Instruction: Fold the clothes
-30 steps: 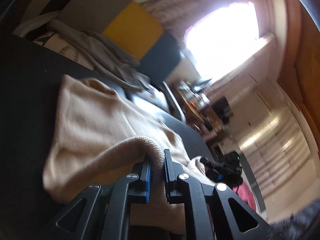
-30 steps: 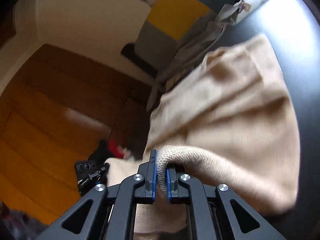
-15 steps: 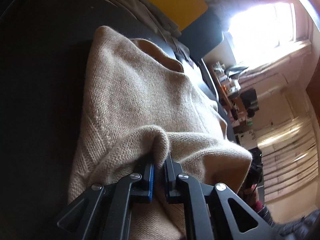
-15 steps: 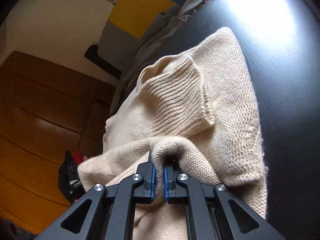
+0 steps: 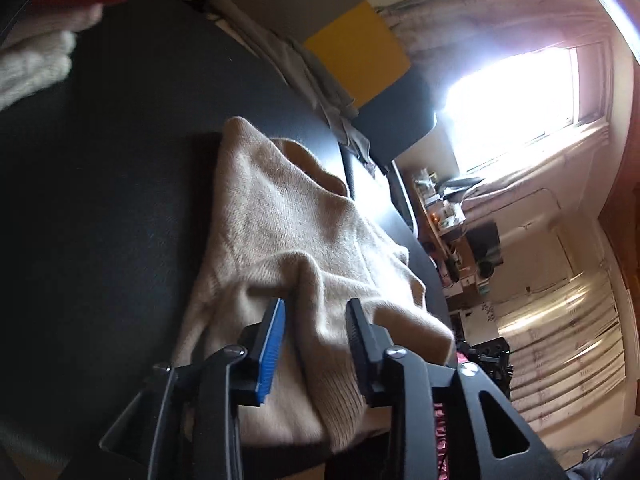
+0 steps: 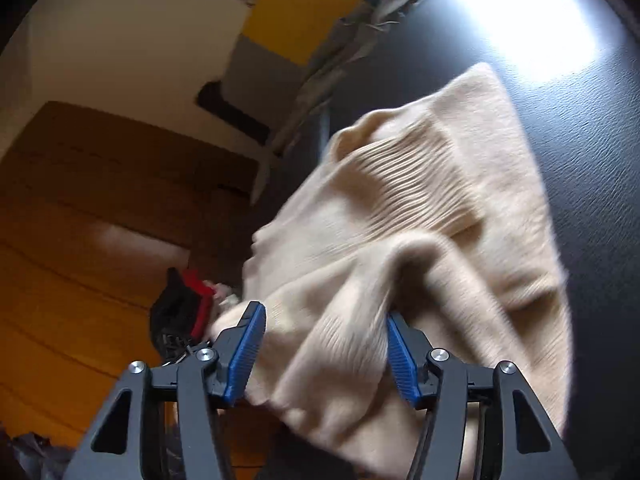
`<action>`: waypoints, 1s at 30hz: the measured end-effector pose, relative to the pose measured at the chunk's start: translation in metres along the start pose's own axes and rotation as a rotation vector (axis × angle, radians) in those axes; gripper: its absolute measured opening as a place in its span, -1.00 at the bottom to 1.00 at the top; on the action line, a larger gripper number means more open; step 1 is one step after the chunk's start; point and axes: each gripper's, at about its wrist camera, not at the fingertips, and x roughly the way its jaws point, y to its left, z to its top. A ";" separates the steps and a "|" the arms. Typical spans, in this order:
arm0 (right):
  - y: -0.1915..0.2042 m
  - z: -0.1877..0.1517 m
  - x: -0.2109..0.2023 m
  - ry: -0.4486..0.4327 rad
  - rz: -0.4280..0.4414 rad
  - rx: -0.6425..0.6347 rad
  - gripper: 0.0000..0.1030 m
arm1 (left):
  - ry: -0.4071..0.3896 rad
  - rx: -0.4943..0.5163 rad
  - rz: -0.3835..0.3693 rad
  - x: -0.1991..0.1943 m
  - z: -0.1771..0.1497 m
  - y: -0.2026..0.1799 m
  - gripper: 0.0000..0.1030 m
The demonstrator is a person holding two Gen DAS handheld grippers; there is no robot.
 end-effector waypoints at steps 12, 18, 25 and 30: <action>0.007 0.003 0.028 0.072 -0.132 -0.154 -0.09 | 0.160 0.216 0.076 0.038 -0.011 -0.022 -0.65; 0.011 0.013 0.019 0.093 -0.077 -0.201 -0.37 | 0.160 0.187 -0.226 0.028 0.014 -0.041 -0.84; 0.005 0.087 0.016 -0.073 0.027 -0.124 -0.42 | -0.020 -0.023 -0.311 0.046 0.092 -0.028 -0.70; -0.036 0.124 0.023 -0.140 -0.034 0.050 -0.10 | -0.024 -0.233 -0.194 0.063 0.113 0.018 -0.35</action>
